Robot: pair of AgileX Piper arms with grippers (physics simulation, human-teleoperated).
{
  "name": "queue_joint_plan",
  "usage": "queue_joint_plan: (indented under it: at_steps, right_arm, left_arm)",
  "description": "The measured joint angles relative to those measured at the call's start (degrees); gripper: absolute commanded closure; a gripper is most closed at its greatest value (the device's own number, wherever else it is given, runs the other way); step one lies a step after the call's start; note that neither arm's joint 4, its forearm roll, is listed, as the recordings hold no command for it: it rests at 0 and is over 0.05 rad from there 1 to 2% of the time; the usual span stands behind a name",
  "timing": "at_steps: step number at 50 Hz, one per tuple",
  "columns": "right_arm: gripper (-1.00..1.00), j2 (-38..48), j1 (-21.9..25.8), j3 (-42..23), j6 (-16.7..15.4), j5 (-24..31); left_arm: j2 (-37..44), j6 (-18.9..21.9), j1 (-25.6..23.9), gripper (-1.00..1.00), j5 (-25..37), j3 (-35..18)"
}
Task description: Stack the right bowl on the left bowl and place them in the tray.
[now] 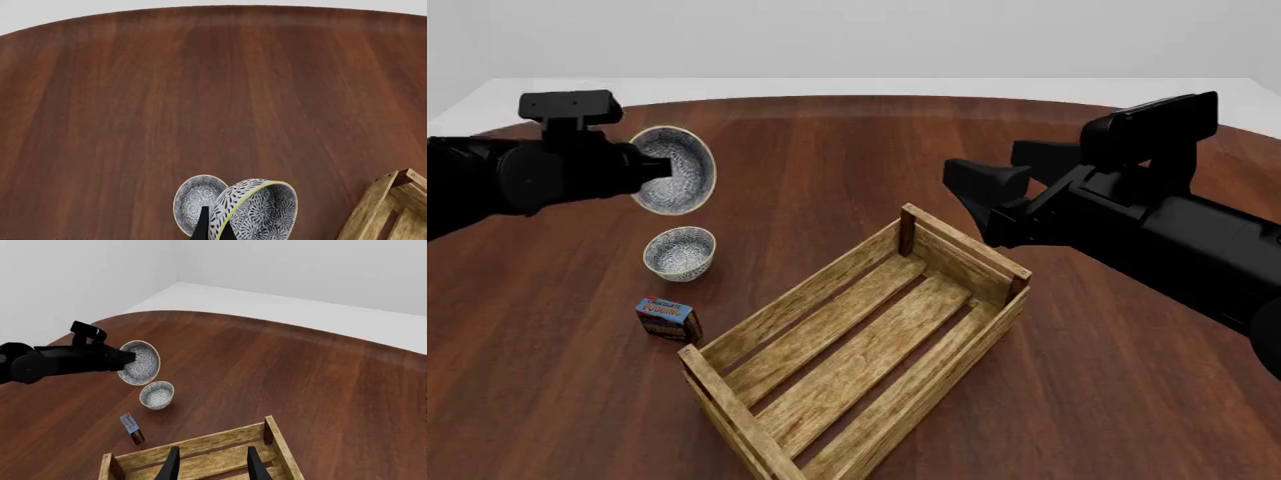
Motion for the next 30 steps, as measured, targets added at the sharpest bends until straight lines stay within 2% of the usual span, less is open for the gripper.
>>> queue_joint_plan:
  at_steps: [30]
  right_arm:
    - [-1.0,0.7,0.0,0.1,-0.4,-0.3]
  left_arm:
    - [9.1,-2.9,0.9,1.0,-7.4,2.4]
